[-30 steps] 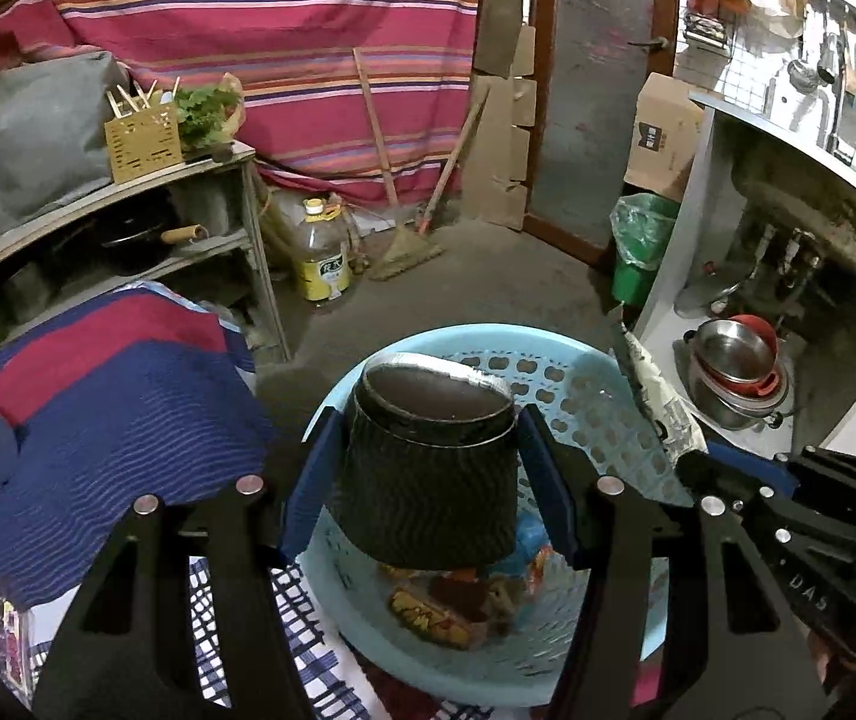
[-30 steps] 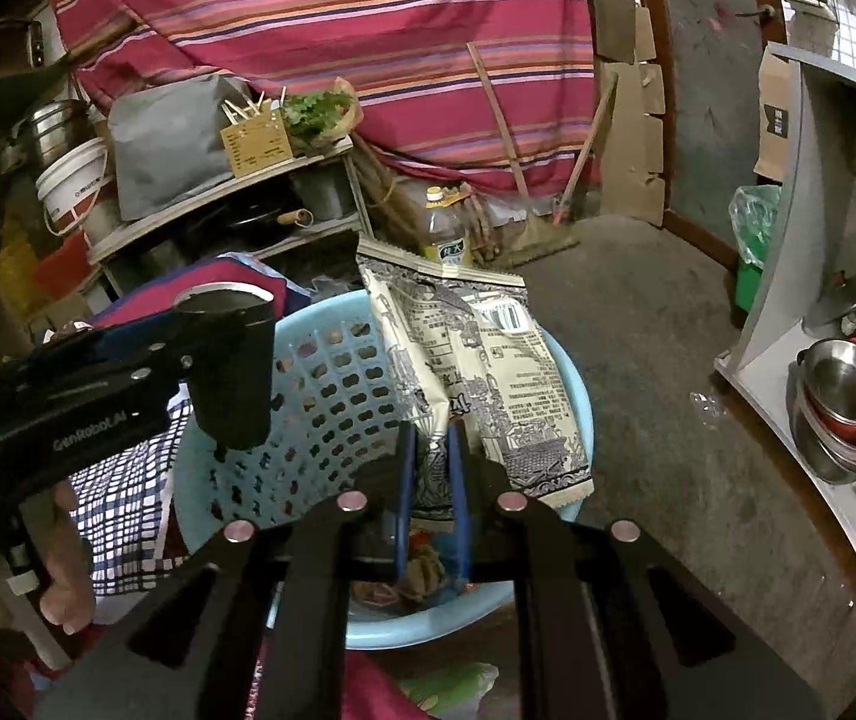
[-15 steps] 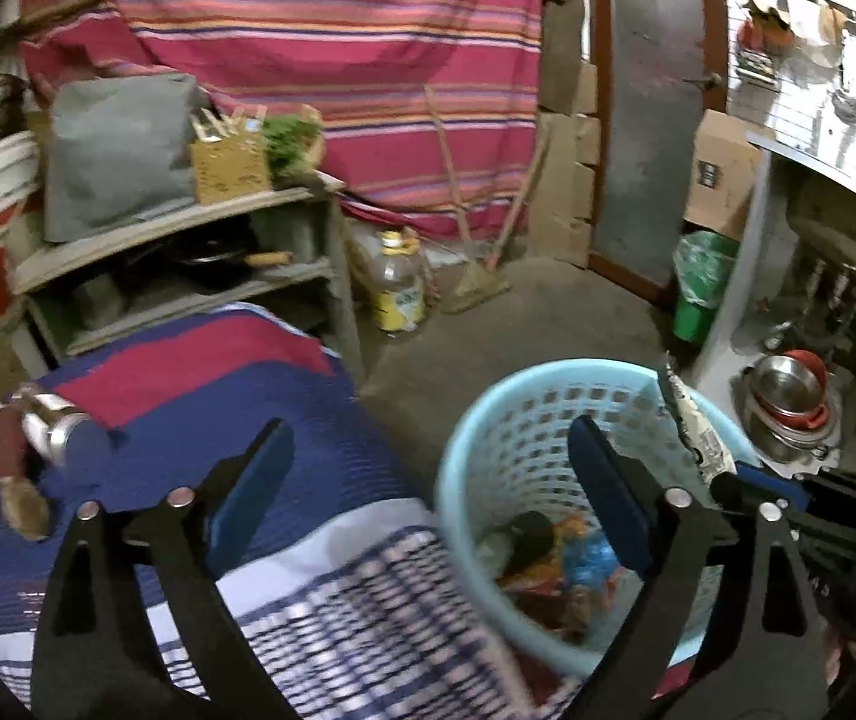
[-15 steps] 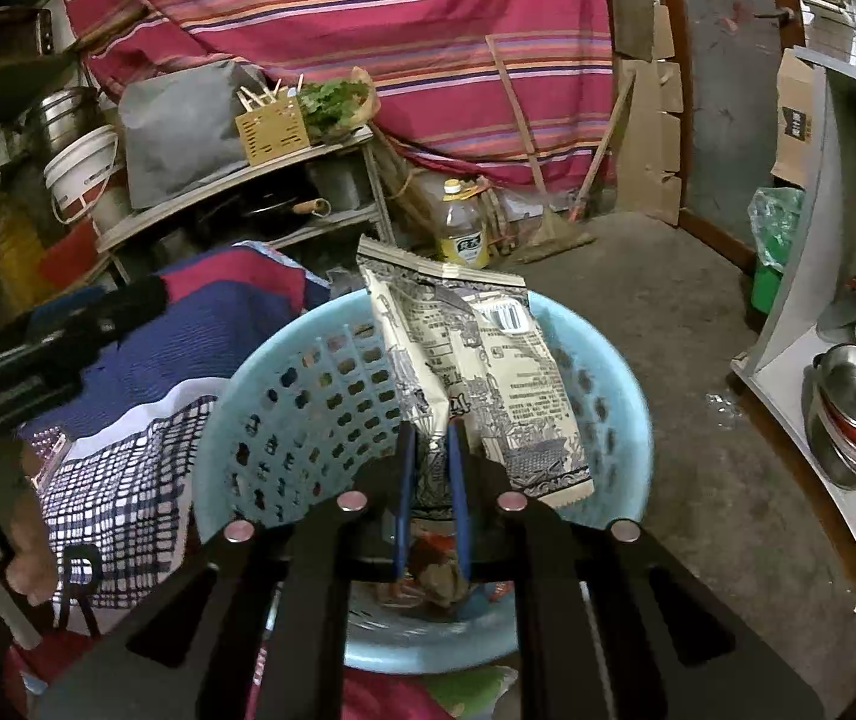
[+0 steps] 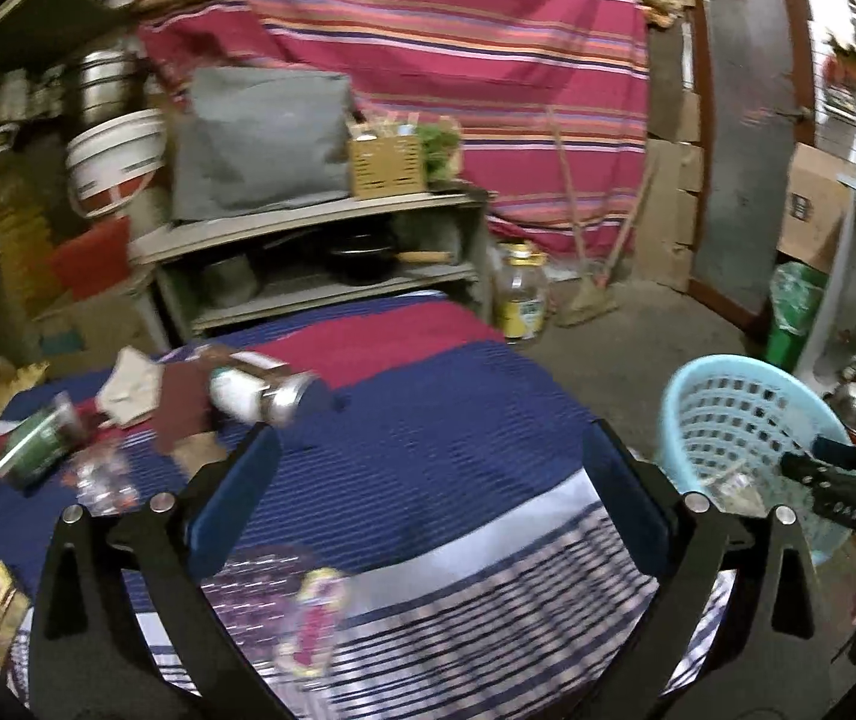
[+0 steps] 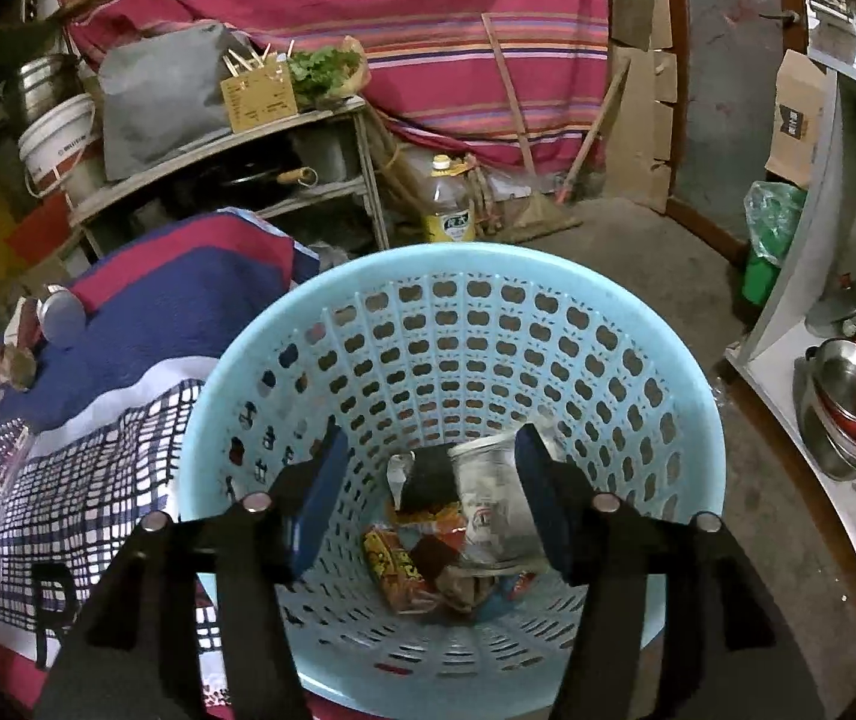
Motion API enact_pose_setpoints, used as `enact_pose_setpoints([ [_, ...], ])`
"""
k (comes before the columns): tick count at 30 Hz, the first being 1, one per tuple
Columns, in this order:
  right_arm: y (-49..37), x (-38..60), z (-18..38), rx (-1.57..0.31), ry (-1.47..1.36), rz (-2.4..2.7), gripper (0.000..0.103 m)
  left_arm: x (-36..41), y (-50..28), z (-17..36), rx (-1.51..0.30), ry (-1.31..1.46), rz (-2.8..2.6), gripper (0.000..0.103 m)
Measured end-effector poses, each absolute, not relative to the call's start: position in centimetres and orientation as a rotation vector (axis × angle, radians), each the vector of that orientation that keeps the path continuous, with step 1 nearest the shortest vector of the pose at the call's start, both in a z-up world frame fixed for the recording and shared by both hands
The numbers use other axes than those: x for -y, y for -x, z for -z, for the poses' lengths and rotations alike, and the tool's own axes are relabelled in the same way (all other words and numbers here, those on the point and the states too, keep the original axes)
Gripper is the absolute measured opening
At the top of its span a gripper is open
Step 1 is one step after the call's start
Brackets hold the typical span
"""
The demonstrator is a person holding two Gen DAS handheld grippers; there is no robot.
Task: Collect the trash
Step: 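Open the left tool to drop the cup while the right tool drops the packet, then move both open tools back over the table items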
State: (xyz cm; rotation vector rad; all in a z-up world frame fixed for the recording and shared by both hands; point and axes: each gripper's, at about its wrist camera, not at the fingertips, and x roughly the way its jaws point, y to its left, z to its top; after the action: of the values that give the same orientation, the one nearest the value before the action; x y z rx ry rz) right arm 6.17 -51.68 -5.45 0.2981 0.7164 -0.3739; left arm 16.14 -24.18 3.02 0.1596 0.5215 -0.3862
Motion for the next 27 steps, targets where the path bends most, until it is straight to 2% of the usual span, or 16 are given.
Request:
enact_pose_setpoints([
  [3, -5.9, 50.4, 4.3, -0.681, -0.279, 0.377, 0.071, 21.0, -16.3, -3.1, -0.529, -0.133, 0.336, 0.097],
  [7, -6.1, 47.2, 2.0, -0.624, -0.220, 0.329, 0.078, 16.6, -16.3, -2.9, -0.524, -0.121, 0.243, 0.097],
  [15, -7.5, 39.0, -1.1, -0.543, -0.150, 0.198, 0.079, 9.1, -15.6, -2.6, -0.529, -0.087, 0.133, 0.097],
  [27, -11.4, 31.1, -0.8, -0.566, -0.113, 0.120, 0.081, 1.8, -15.8, -1.9, -0.537, -0.095, 0.021, 0.098],
])
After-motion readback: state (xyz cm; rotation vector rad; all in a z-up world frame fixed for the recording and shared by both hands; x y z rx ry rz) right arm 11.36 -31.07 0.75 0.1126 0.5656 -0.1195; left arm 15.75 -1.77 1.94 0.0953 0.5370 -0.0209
